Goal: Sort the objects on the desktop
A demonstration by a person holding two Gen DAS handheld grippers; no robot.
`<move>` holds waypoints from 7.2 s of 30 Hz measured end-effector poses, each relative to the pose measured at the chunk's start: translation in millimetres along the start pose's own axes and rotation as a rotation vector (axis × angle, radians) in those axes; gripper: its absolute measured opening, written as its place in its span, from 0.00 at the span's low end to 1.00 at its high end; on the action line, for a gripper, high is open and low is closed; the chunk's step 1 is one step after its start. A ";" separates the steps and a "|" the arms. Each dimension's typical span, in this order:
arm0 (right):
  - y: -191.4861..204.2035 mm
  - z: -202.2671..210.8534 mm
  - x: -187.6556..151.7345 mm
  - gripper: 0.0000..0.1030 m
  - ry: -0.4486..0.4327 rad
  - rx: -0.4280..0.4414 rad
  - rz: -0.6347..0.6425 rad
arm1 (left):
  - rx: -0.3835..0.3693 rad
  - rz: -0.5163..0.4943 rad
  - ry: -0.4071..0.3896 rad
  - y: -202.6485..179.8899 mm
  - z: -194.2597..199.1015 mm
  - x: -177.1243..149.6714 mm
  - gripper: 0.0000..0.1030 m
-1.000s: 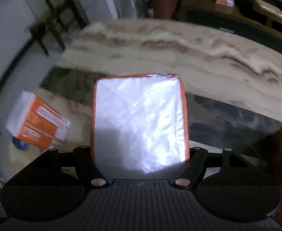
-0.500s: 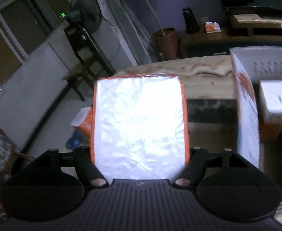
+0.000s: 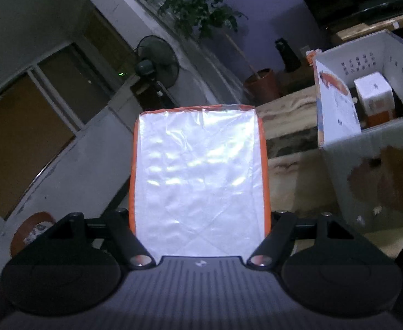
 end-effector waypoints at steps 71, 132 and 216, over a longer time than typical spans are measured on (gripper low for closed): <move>-9.3 71.5 -53.4 0.71 -0.162 -0.077 -0.137 | 0.195 -0.030 0.012 7.8 44.6 -16.6 0.81; 4.8 79.1 -72.3 0.71 -0.087 0.209 -0.280 | 0.190 0.107 -0.027 28.4 48.5 -5.9 0.78; -30.2 77.8 -36.5 0.72 -0.275 0.089 -0.316 | 0.053 -0.150 -0.033 -29.6 43.8 -22.2 0.86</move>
Point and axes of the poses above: each gripper's, at about its wrist camera, not at the fingertips, and z roughly against the way its jaws point, y to its left, x to its top, the point moved 10 cm from there along -z, roughly the way its jaws point, and after that the axes turned 8 degrees about x, right-handed, at the moved point
